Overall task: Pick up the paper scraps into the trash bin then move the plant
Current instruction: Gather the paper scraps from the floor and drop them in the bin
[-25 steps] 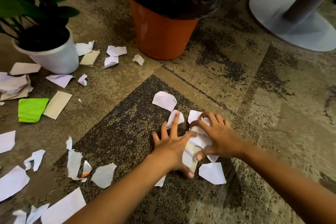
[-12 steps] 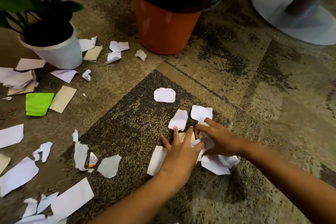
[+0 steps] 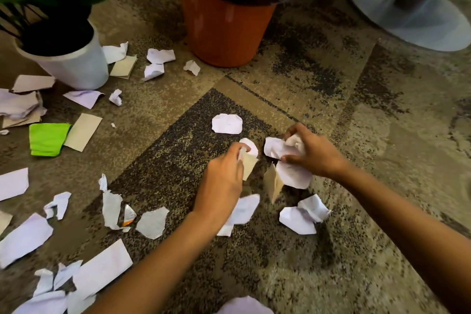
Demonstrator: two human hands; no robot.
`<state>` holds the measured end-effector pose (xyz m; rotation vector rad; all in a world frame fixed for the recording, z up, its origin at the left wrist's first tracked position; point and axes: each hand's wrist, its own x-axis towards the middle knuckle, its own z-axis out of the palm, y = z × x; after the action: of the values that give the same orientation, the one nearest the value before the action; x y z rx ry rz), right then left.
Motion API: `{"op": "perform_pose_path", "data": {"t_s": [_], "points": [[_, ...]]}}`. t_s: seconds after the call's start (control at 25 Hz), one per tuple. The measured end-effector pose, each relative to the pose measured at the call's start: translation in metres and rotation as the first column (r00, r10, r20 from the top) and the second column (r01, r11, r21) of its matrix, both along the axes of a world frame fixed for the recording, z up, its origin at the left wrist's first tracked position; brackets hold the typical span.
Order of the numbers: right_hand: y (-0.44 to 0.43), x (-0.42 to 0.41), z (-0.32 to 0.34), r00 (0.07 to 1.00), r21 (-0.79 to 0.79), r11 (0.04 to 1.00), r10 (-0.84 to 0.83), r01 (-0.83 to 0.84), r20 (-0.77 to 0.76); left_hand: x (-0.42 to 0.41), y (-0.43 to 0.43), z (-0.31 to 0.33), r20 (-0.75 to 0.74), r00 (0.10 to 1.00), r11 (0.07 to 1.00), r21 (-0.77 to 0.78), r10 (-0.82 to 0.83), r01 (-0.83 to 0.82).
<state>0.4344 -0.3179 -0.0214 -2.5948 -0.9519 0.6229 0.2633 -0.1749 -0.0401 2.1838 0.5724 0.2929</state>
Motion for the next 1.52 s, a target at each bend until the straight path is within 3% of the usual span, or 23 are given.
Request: {"op": "perform_pose_path", "data": {"t_s": [0.12, 0.24, 0.44, 0.56, 0.64, 0.76, 0.92, 1.08, 1.24, 1.36, 1.52], "points": [[-0.002, -0.002, -0.01, 1.0, -0.14, 0.99, -0.006, 0.006, 0.002, -0.007, 0.007, -0.004, -0.204, 0.978, 0.999, -0.01, -0.051, 0.051], [0.001, -0.006, -0.02, 0.999, -0.213, 0.976, 0.034, -0.036, -0.013, -0.018, 0.006, -0.008, -0.467, 0.869, 0.966, 0.104, -0.162, 0.236], [0.011, -0.025, -0.031, 0.933, -0.286, 0.891, 0.36, -0.353, -0.028, -0.032, -0.018, -0.021, -0.611, 0.693, 0.831, 0.102, -0.382, 0.547], [0.01, -0.036, -0.031, 0.897, -0.305, 0.861, 0.44, -0.408, 0.04, -0.041, -0.028, -0.024, -0.622, 0.721, 0.799, 0.244, -0.306, 0.549], [0.01, -0.04, -0.03, 0.9, -0.267, 0.878, 0.43, -0.397, 0.074, -0.043, -0.027, -0.02, -0.583, 0.776, 0.804, 0.33, -0.239, 0.495], [0.008, -0.046, -0.03, 0.928, -0.221, 0.905, 0.373, -0.364, -0.003, -0.041, -0.026, -0.014, -0.481, 0.86, 0.828, 0.404, -0.169, 0.389], [0.006, -0.039, -0.026, 0.931, -0.125, 0.924, 0.349, -0.36, -0.105, -0.036, -0.021, -0.011, -0.359, 0.915, 0.902, 0.308, -0.184, 0.302], [0.01, -0.025, -0.008, 0.958, -0.053, 0.968, 0.234, -0.246, -0.168, -0.025, -0.009, -0.003, -0.285, 0.946, 0.949, 0.224, -0.154, 0.222], [0.027, 0.0, 0.039, 0.979, 0.196, 0.978, 0.105, -0.069, -0.178, 0.004, 0.019, 0.028, -0.177, 0.981, 0.988, 0.121, -0.077, 0.1], [0.052, 0.02, 0.091, 0.973, 0.478, 0.878, 0.08, 0.035, -0.219, 0.034, 0.043, 0.078, 0.001, 1.0, 0.993, 0.114, 0.012, -0.012], [0.098, 0.047, 0.161, 0.988, 0.839, 0.537, 0.059, 0.088, -0.142, 0.08, 0.075, 0.154, 0.295, 0.954, 0.975, 0.189, 0.054, -0.114]]}}
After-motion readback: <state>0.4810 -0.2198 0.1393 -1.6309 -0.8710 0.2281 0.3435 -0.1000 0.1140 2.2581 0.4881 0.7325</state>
